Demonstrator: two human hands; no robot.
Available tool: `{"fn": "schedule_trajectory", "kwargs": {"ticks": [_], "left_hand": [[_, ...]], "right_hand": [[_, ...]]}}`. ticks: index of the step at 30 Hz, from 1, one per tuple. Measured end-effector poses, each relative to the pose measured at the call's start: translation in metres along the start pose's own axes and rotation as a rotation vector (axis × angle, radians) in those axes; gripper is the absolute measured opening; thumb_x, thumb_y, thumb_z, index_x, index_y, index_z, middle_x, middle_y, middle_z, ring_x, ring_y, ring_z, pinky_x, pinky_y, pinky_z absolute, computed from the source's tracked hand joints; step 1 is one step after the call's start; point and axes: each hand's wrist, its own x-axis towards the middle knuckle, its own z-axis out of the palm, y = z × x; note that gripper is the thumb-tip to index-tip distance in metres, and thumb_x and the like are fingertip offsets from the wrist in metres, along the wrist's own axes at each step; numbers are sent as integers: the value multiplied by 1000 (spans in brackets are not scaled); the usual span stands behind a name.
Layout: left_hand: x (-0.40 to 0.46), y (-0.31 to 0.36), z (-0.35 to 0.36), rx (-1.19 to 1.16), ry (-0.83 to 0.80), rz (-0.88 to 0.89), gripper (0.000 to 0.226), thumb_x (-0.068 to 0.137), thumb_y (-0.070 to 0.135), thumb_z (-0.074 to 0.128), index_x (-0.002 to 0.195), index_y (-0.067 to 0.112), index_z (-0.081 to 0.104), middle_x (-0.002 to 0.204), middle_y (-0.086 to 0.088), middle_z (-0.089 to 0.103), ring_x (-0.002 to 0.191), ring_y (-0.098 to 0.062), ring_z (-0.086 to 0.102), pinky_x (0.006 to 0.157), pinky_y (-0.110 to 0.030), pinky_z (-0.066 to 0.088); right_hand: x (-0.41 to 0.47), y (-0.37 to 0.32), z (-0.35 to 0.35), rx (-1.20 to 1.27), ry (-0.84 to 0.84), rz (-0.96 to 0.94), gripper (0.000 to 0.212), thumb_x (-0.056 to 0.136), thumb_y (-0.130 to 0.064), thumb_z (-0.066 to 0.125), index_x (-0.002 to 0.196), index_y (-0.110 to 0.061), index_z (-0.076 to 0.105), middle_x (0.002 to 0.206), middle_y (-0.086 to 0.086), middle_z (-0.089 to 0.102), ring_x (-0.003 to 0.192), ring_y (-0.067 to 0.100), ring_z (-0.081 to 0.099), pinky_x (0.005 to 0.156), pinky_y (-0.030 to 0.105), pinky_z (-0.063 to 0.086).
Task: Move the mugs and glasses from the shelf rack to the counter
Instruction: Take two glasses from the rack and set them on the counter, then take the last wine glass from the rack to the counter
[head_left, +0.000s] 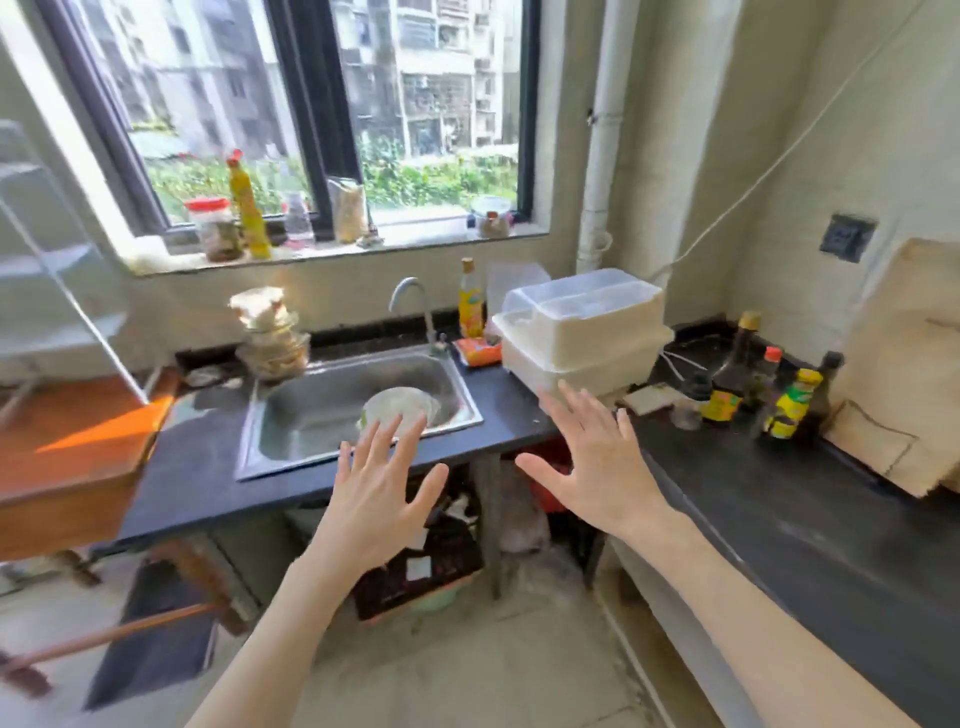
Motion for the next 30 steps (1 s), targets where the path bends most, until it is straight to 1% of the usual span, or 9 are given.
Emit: {"fn": "schedule_trajectory", "kwargs": {"ticks": [2, 4, 7, 10, 14, 16, 20, 27, 30], "left_hand": [[-23, -55, -30, 21, 26, -60, 63, 89, 57, 27, 146, 34, 11, 158, 1, 8, 145, -18, -2, 116, -44, 0], [-47, -112, -64, 35, 51, -121, 67, 86, 64, 22, 145, 37, 10, 158, 2, 7, 145, -17, -3, 115, -44, -1], [-86, -194, -116, 68, 128, -226, 69, 82, 69, 17, 144, 41, 7, 158, 4, 7, 144, -17, -4, 114, -45, -2], [-123, -263, -162, 136, 199, -363, 65, 85, 66, 19, 144, 41, 4, 157, 6, 6, 144, -16, -4, 113, -43, -4], [-161, -332, -208, 169, 288, -525, 63, 89, 59, 26, 144, 37, 7, 157, 6, 8, 144, -16, -2, 115, -46, 3], [-169, -362, -223, 172, 281, -581, 63, 90, 58, 27, 145, 36, 6, 157, 6, 6, 144, -16, -4, 115, -45, 1], [-159, -421, -249, 194, 262, -618, 63, 91, 55, 28, 146, 32, 7, 157, 5, 6, 144, -16, -3, 117, -45, 2], [-77, -540, -301, 192, 315, -556, 65, 89, 58, 29, 145, 33, 12, 157, 4, 10, 144, -15, 1, 117, -46, 9], [-42, -583, -330, 139, 326, -551, 66, 88, 59, 30, 146, 32, 14, 157, 5, 12, 144, -13, 2, 117, -42, 9]], "right_hand": [[15, -59, 30, 17, -16, -61, 76, 84, -63, 41, 147, -33, 11, 158, -1, 13, 145, 18, 9, 115, 50, 6], [28, -121, 62, 34, -40, -128, 75, 84, -62, 42, 147, -31, 14, 157, -1, 15, 145, 19, 10, 115, 50, 7], [48, -213, 104, 91, -97, -257, 74, 84, -61, 42, 147, -32, 16, 157, 0, 18, 145, 19, 11, 116, 51, 9], [72, -304, 137, 154, -149, -367, 73, 85, -60, 42, 146, -33, 12, 158, 1, 16, 145, 20, 9, 116, 52, 9], [107, -406, 175, 177, -158, -510, 74, 85, -62, 40, 146, -32, 12, 157, 2, 16, 145, 22, 8, 114, 53, 7], [125, -442, 192, 184, -163, -553, 74, 84, -63, 38, 146, -33, 12, 157, 2, 17, 145, 21, 8, 114, 53, 7], [172, -493, 225, 202, -180, -586, 74, 84, -64, 37, 146, -34, 10, 158, 2, 14, 145, 22, 7, 115, 52, 4], [292, -570, 272, 189, -127, -594, 74, 86, -62, 38, 147, -31, 10, 158, 3, 14, 145, 21, 6, 115, 51, 4], [350, -603, 283, 183, -119, -590, 73, 86, -61, 37, 147, -32, 9, 158, 3, 13, 145, 22, 6, 116, 49, 3]]}}
